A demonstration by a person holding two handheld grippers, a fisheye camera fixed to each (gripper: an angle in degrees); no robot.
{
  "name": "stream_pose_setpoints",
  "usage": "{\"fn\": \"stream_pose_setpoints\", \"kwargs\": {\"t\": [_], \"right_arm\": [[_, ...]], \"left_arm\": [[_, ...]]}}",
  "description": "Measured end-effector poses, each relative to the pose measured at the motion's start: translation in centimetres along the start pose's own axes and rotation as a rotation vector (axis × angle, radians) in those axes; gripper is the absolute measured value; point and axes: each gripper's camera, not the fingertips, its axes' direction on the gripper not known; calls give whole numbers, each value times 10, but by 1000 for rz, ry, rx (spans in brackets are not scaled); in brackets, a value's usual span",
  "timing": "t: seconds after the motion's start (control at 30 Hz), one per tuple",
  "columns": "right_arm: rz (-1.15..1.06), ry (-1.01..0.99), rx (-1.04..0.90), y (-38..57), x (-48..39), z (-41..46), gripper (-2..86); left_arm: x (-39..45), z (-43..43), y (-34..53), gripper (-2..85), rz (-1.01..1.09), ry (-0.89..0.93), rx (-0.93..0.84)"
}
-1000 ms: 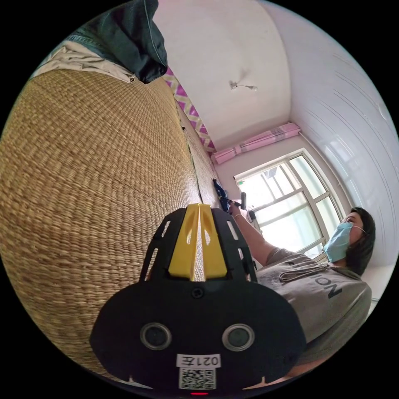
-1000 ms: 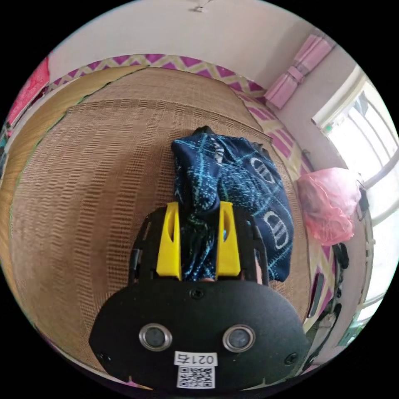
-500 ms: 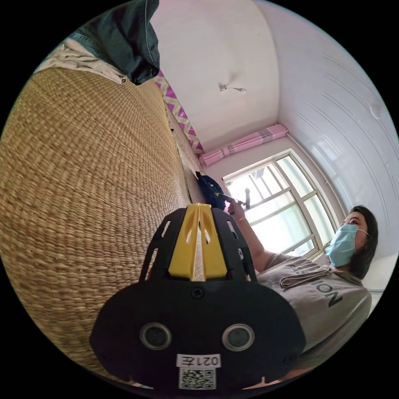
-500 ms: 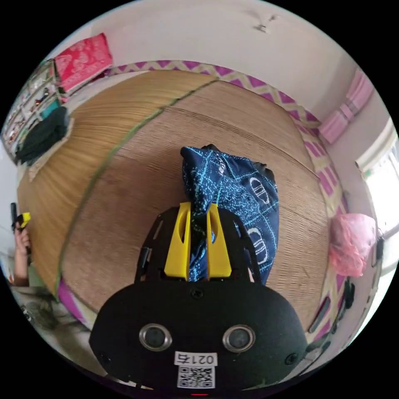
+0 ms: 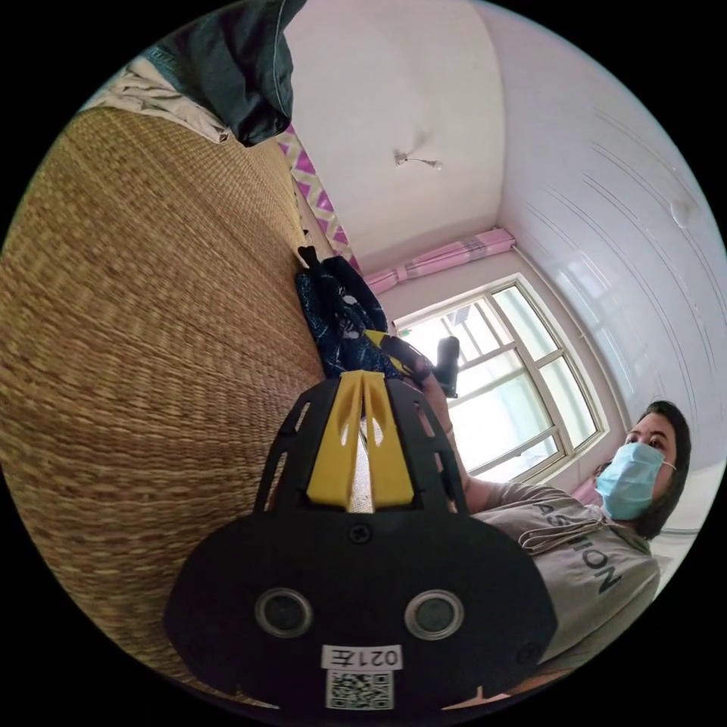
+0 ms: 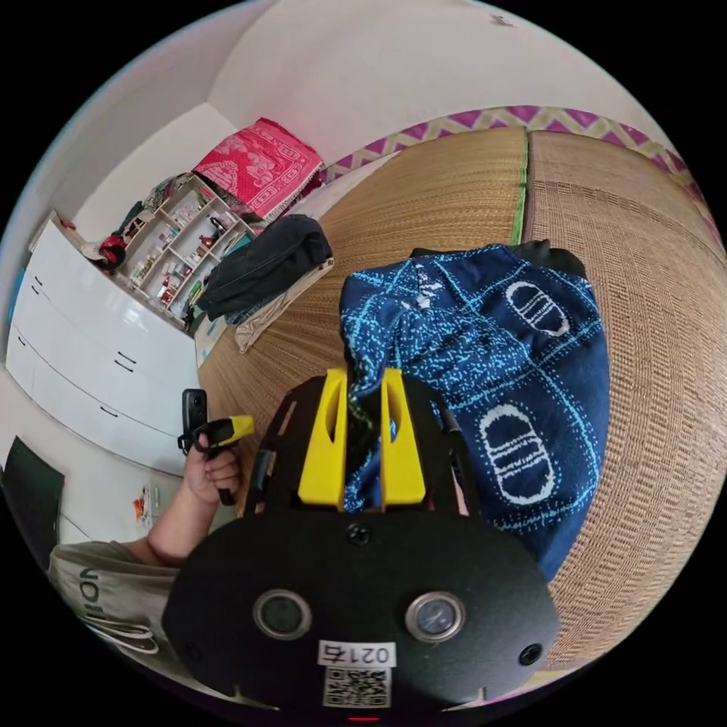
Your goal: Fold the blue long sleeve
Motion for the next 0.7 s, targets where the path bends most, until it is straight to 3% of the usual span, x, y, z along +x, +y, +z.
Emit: {"fn": "stream_pose_setpoints", "kwargs": {"t": [0.2,0.33,0.47,0.7], "right_arm": [[-84,93,32,10,-11,-50,80],[-143,148,9,13,-38,-62,77],[-205,209,6,23,-65,-64,73],[-243,149,0,57,-89,-79,72]], "left_arm": [[46,17,-13,39,126,-123,-52],[70,56,-22,65,148,-73,-92],[75,82,-25,79,117,-91,-103],[63,91,-36,84,-33,-146,-35]]}}
